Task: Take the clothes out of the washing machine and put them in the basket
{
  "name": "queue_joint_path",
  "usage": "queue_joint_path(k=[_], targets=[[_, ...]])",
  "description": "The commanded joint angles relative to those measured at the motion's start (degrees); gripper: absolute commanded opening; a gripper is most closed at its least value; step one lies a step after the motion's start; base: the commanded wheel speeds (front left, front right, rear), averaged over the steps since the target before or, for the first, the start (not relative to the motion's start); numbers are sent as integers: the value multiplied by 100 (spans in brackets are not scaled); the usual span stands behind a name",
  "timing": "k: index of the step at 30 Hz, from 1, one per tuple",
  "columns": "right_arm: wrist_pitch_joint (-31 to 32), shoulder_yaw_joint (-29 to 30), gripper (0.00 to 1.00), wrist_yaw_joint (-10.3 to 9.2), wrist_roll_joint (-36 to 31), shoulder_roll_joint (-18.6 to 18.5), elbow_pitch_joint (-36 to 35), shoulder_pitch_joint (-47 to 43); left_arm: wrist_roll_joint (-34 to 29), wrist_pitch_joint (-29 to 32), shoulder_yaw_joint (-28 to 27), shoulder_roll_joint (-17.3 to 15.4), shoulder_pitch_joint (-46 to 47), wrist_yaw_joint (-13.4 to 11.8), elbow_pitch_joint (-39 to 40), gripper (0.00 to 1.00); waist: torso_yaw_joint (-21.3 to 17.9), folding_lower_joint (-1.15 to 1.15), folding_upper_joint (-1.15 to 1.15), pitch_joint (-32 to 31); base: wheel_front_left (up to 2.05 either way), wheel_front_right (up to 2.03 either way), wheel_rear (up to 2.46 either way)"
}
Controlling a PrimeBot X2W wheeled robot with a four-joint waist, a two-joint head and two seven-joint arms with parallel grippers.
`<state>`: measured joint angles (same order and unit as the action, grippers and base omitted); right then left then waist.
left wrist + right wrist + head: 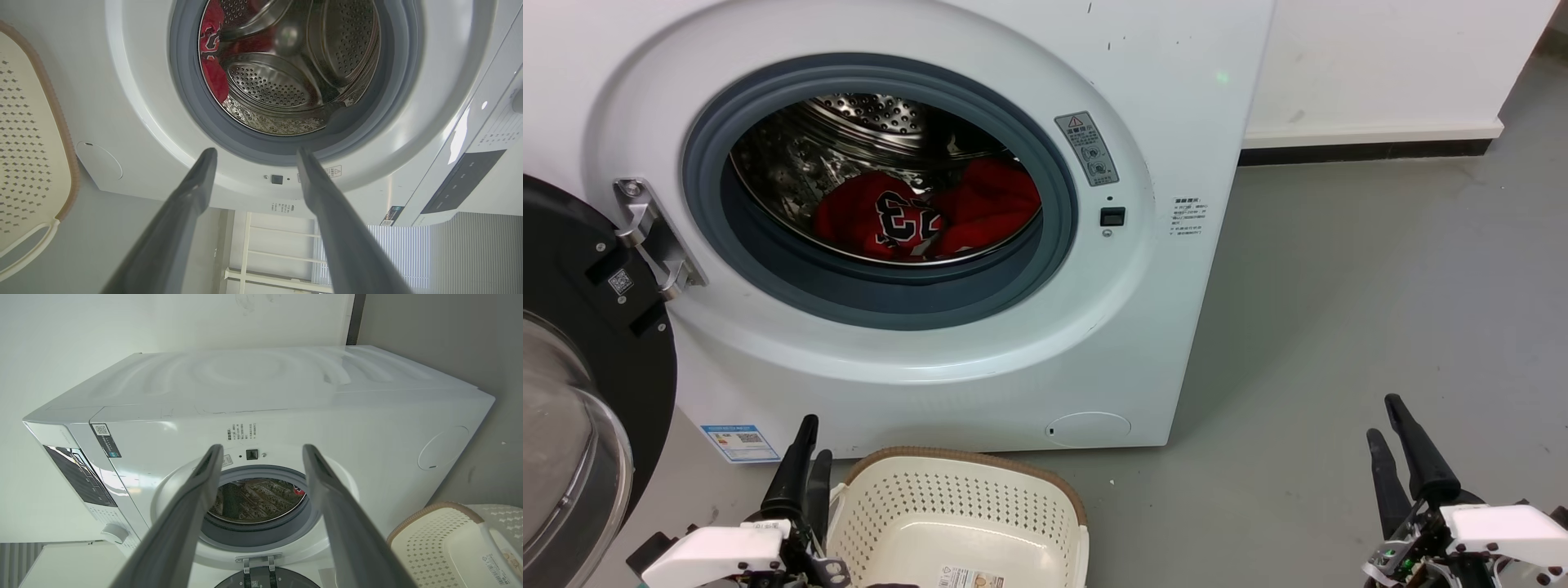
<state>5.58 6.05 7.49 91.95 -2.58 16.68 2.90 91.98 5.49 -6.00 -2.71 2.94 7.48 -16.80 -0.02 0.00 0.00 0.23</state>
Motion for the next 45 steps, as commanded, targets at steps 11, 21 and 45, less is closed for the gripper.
queue_joint_path(k=[11,21,45], targets=[[-387,6,100,1,-711,-14,-13,68,-533,-388,-205,-10,42,0,155,100,-16,0,0,14,0,0,0],[-631,355,100,1,-2217,-18,-291,183,-1232,-629,-669,-12,117,0,253,100,-22,0,0,49,0,0,0],[-1095,-120,100,1,-6094,-26,-2082,216,-4023,-1092,-976,-16,146,-664,1868,100,-47,0,0,181,0,0,0]])
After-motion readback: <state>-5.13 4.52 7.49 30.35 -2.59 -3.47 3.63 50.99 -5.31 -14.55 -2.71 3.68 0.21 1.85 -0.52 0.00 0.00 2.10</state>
